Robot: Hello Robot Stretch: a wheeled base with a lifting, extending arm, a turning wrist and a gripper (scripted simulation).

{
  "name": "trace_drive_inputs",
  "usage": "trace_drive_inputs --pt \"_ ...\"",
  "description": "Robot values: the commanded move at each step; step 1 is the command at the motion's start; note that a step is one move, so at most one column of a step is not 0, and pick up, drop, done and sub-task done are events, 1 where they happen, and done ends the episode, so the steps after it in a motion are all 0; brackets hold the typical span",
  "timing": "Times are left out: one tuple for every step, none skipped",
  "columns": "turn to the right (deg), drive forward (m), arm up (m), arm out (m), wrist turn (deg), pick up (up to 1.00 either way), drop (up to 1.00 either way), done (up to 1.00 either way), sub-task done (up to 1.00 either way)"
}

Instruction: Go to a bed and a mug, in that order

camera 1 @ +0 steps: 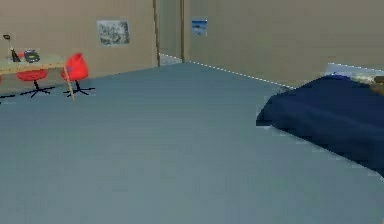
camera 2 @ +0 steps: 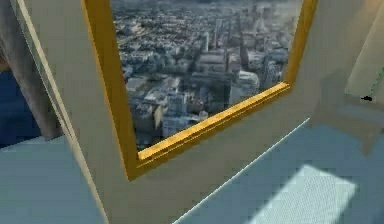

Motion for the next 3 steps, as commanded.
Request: trace_drive_inputs --pt "0.0 0.65 0.00 0.00 0.0 0.00 0.00 0.00 0.00" --pt "42.0 0.00 0.00 0.00 0.0 0.00 0.00 0.00 0.00" --pt "0.0 1.00 0.00 0.00 0.0 0.00 0.00 0.00 0.00"
